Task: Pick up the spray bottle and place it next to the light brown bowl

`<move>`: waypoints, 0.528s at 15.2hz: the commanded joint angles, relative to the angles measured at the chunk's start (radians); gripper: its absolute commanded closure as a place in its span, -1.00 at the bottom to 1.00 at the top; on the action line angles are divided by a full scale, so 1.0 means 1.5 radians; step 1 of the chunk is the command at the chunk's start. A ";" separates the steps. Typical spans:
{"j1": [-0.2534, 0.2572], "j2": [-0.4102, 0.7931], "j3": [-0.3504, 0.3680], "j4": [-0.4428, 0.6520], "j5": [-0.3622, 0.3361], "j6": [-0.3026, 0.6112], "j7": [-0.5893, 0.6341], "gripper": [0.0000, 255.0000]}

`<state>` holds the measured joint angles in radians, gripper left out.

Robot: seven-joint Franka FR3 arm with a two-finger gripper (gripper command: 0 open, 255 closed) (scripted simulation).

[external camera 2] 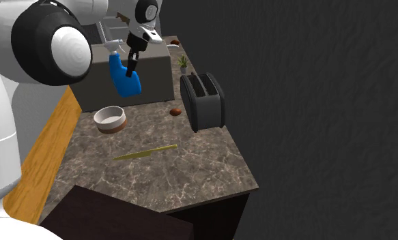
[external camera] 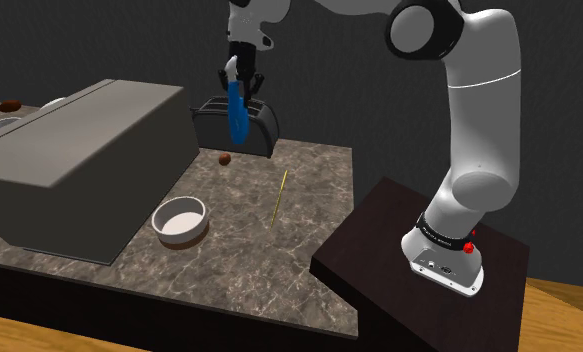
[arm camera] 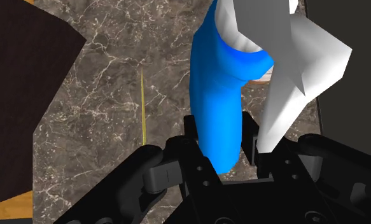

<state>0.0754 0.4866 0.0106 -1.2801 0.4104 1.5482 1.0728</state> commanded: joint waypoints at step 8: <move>0.021 -0.002 0.007 -0.042 0.003 0.047 0.010 1.00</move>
<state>0.1066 0.4817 0.0217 -1.3315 0.4142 1.6069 1.0933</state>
